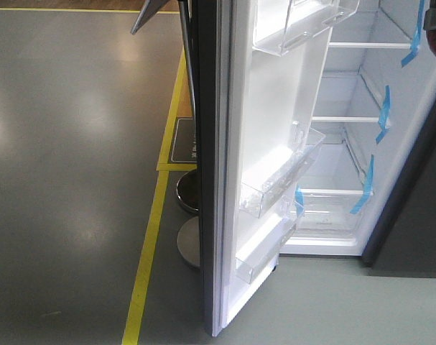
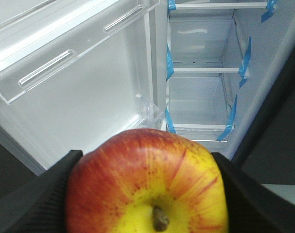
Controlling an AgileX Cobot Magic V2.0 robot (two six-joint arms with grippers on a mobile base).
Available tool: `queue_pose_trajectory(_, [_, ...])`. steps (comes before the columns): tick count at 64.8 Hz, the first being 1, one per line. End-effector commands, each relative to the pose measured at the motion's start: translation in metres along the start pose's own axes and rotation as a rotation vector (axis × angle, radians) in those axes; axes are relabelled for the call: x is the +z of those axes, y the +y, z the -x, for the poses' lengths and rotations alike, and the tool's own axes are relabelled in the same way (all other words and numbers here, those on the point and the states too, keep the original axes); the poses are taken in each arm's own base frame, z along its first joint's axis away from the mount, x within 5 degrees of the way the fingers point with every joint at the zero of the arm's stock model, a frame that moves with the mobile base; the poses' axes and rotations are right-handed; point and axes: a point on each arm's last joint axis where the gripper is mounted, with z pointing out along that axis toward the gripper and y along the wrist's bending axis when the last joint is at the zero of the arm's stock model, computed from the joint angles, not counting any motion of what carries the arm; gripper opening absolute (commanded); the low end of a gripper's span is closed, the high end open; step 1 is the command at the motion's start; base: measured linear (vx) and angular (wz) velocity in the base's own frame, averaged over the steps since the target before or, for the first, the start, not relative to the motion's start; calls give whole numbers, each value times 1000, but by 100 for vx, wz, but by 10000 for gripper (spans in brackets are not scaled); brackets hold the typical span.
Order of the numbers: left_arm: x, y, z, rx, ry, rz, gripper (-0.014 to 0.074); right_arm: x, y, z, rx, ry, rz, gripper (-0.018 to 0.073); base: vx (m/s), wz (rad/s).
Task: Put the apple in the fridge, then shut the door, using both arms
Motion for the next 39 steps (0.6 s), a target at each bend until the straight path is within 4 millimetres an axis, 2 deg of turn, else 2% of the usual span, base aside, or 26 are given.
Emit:
queue_pose_trajectory(1, [0,-2,-3,-18,-55,-20,-6,-20,1,13,-1,-129,5,102,10,1])
queue_pose_trajectory(39, [0,-2,-3,-18,-55,-20,-6,-20,1,13,-1,-129,5,102,10,-1])
